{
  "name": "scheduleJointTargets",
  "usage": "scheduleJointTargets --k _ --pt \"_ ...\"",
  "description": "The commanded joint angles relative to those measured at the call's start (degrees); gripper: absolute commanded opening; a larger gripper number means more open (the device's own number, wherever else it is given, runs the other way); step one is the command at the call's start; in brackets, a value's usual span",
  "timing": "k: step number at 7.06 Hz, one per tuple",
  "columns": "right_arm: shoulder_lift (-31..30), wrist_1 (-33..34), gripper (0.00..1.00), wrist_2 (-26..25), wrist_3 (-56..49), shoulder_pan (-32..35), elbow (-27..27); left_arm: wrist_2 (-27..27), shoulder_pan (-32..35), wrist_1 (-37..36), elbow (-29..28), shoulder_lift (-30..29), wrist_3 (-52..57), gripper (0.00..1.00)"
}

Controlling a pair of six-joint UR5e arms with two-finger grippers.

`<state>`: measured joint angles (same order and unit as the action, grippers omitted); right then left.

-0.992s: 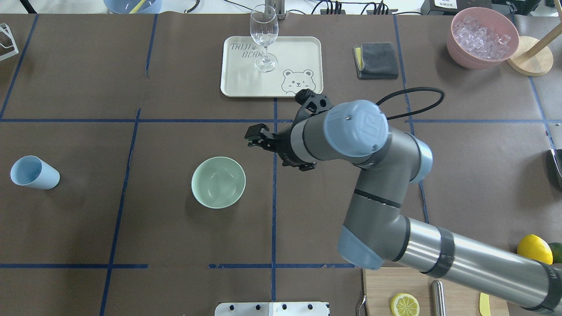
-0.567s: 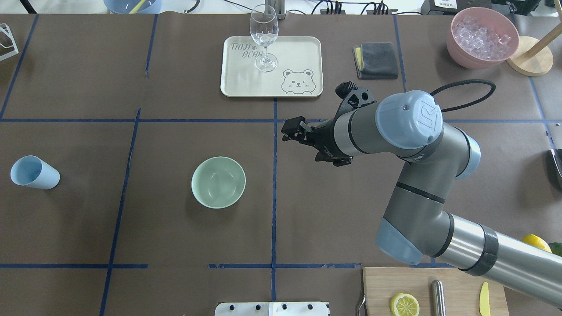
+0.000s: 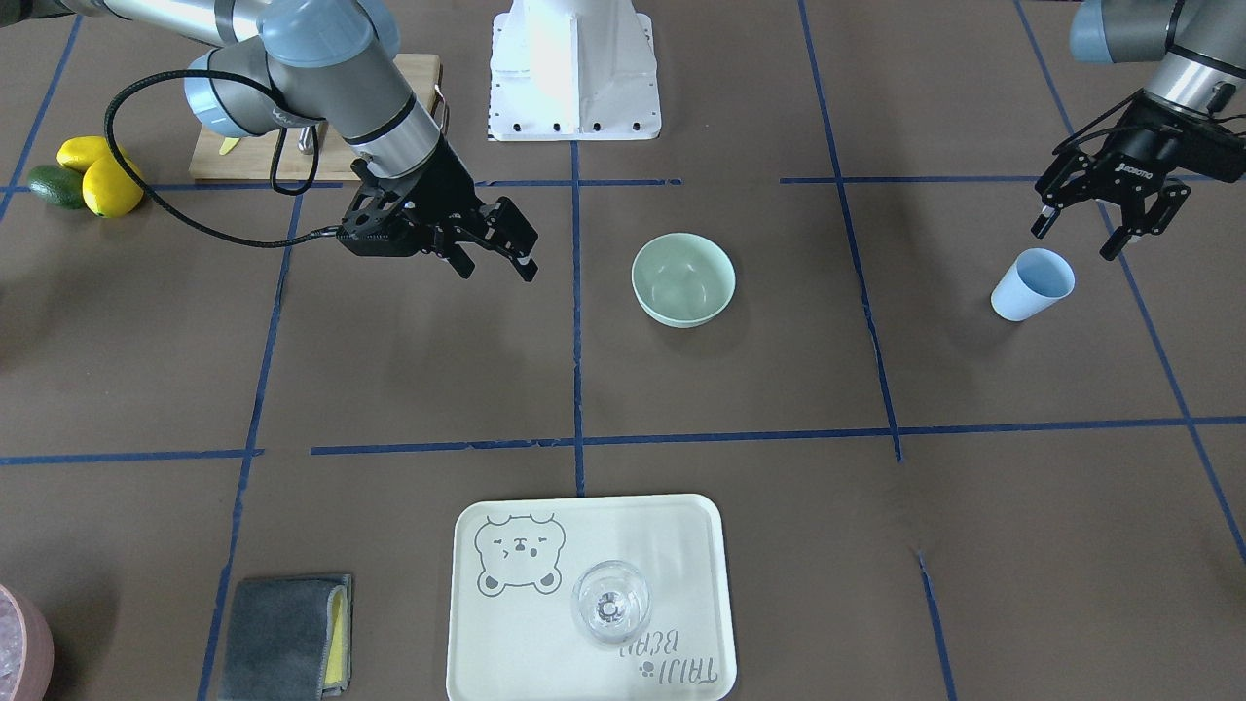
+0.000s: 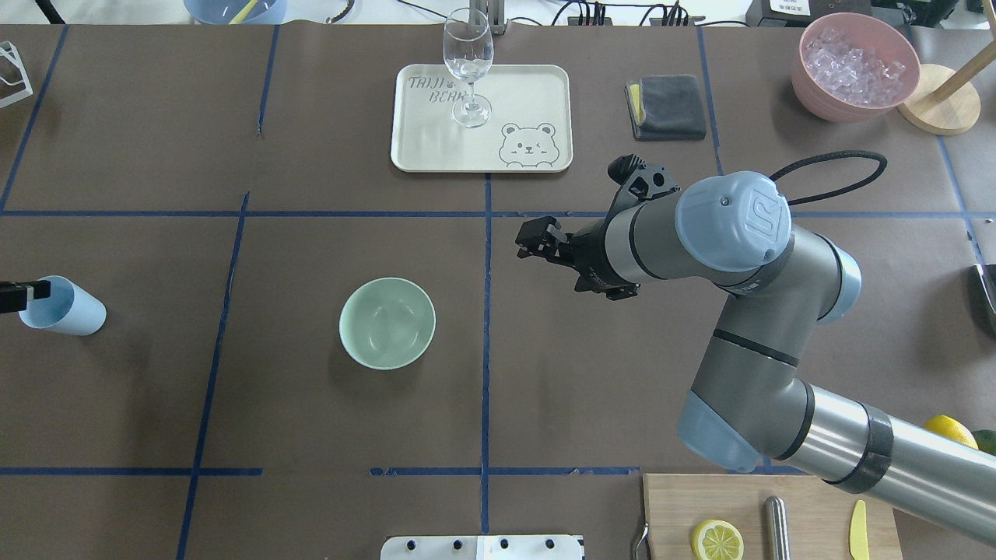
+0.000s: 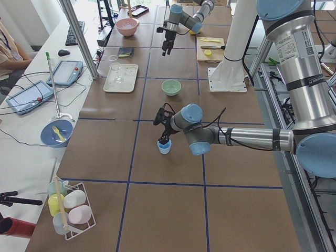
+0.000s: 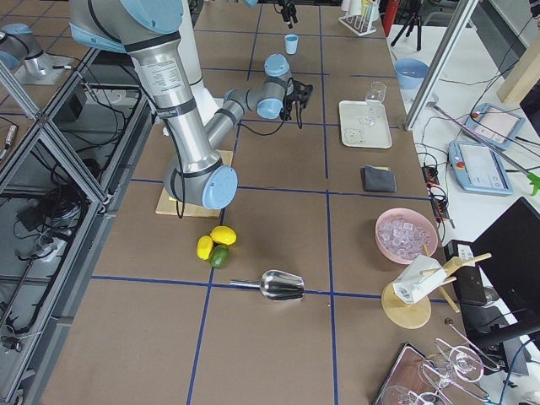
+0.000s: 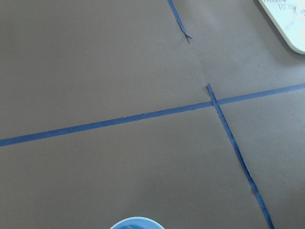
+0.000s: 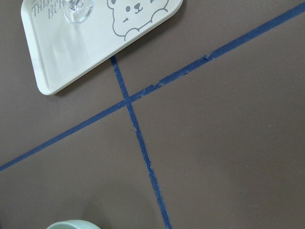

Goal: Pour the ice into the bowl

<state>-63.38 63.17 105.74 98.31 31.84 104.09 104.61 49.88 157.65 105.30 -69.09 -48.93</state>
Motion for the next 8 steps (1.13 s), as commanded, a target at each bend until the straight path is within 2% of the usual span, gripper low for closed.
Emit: scheduleJointTargets --k 1,2,3,4,5,6,7,8 --pt "0.44 -0.07 1.00 -0.09 -0.13 -0.29 0.06 -19.22 -13.88 1.08 0.96 5.26 -12.61 1.00" --pt "0.45 0.02 1.00 -0.18 -0.13 -0.38 -0.03 -26.93 -17.06 6.65 0.87 9.29 -14.33 1.00" --pt "0.62 0.02 1.00 -0.96 -0.13 -1.34 -0.03 -28.40 -18.40 10.88 0.87 11.33 -15.65 1.00" --pt "0.88 0.02 1.00 -1.93 -0.04 -2.22 -0.03 -35.72 -23.63 11.01 0.61 11.35 -17.06 0.99" --pt "0.97 0.02 1.00 -2.46 -0.04 -2.31 -0.03 -45.28 -29.08 10.84 -0.26 11.43 -19.68 0.99" --pt "0.97 0.02 1.00 -2.90 -0.13 -2.31 -0.03 -51.64 -34.35 10.58 -0.44 11.35 -23.97 0.99" --pt "0.97 0.02 1.00 -2.90 -0.04 -2.40 0.06 -61.19 -40.41 6.31 -2.80 11.43 -26.97 0.99" --pt "0.80 0.02 1.00 -2.90 -0.13 -2.31 -0.03 -66.42 -44.30 1.92 -2.91 11.17 -34.49 0.99"
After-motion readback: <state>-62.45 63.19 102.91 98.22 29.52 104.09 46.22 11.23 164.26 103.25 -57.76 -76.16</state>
